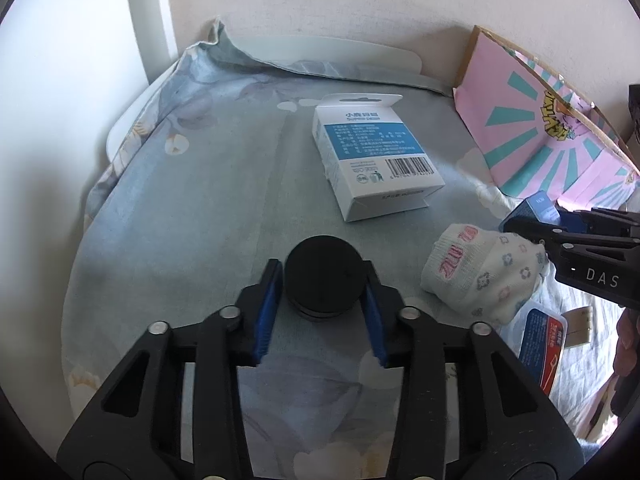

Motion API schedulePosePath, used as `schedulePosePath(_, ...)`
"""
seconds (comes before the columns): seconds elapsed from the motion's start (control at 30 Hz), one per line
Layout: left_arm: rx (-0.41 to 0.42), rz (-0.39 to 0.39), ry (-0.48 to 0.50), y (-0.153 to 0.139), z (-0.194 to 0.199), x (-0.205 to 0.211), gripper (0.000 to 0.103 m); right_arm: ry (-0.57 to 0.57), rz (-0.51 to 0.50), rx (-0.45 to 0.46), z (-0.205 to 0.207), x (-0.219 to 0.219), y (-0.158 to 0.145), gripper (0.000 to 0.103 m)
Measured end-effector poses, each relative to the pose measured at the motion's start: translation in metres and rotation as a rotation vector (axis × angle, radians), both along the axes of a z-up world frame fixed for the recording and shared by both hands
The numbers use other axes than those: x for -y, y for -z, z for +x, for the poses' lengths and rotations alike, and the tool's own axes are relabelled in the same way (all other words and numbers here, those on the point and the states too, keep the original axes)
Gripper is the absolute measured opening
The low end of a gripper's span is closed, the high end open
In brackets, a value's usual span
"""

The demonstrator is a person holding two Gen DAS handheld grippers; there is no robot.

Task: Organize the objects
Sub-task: 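Grasp the black jar with the left tool while the right tool grasps the blue box, then lift the black jar and blue box and carry them over the cardboard box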

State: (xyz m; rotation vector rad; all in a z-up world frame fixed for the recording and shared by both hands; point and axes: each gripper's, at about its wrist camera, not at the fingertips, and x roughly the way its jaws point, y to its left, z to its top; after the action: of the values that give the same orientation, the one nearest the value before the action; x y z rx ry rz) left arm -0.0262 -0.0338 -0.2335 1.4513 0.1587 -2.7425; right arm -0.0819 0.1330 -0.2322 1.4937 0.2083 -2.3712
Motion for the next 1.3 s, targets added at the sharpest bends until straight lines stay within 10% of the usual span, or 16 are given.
schedulePosePath(0.6,-0.028,0.015,-0.005,-0.019,0.005,0.004,0.033,0.012,-0.02,-0.014,0.003,-0.004,-0.014,0.035)
schedulePosePath(1.3,-0.176,0.015,0.089,-0.144,0.001,-0.037,0.033,0.024,-0.045,-0.141,0.023,-0.024,-0.116,0.035)
